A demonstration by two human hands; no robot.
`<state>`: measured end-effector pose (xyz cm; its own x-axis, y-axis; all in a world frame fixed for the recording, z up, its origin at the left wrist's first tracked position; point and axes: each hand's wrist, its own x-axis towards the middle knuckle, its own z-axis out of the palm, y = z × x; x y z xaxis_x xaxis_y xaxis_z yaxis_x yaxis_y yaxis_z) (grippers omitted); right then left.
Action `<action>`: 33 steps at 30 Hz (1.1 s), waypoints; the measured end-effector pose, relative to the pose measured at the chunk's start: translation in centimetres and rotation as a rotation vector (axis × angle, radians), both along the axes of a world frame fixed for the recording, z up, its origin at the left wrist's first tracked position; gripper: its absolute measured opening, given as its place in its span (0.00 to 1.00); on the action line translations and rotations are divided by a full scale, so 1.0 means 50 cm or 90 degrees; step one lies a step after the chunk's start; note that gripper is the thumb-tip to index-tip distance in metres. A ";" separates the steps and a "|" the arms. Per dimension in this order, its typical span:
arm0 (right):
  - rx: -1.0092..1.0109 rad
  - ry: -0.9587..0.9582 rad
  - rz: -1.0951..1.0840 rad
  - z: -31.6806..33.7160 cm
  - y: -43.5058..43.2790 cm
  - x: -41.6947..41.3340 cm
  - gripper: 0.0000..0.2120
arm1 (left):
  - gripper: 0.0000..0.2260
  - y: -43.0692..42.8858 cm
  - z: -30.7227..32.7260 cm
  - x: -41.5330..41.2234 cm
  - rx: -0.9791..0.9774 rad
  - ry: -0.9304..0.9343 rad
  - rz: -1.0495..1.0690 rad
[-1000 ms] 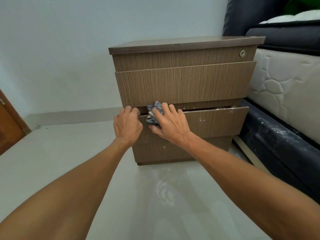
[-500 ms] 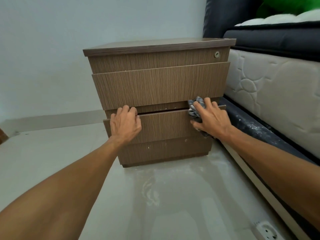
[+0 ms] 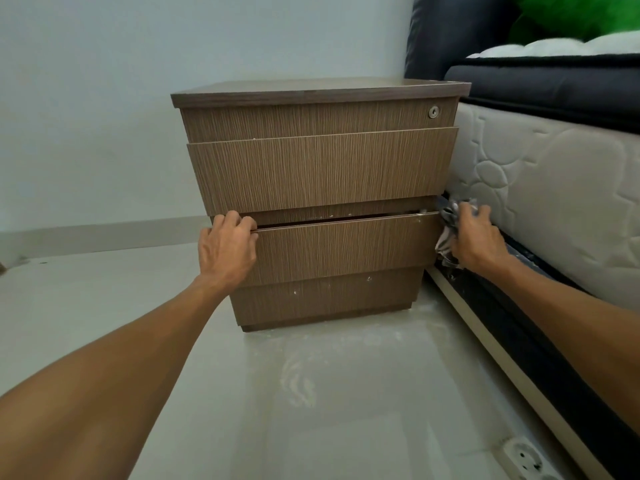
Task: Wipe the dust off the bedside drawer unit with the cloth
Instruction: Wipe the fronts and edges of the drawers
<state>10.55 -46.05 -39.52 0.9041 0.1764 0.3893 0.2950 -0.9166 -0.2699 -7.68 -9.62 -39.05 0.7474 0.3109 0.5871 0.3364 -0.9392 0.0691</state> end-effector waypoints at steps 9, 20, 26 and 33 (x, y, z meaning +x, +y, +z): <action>0.121 -0.081 0.103 -0.051 0.032 -0.089 0.32 | 0.08 0.017 -0.001 0.017 -0.013 -0.038 0.009; 0.048 -0.218 0.475 -0.039 0.278 -0.201 0.33 | 0.09 0.024 0.003 0.037 -0.032 -0.048 0.058; -0.078 -0.326 0.524 -0.074 0.455 -0.203 0.31 | 0.10 0.072 -0.035 -0.017 -0.128 -0.089 0.126; -0.256 -0.465 0.433 -0.116 0.555 -0.161 0.35 | 0.12 0.085 -0.058 -0.013 -0.101 -0.080 0.098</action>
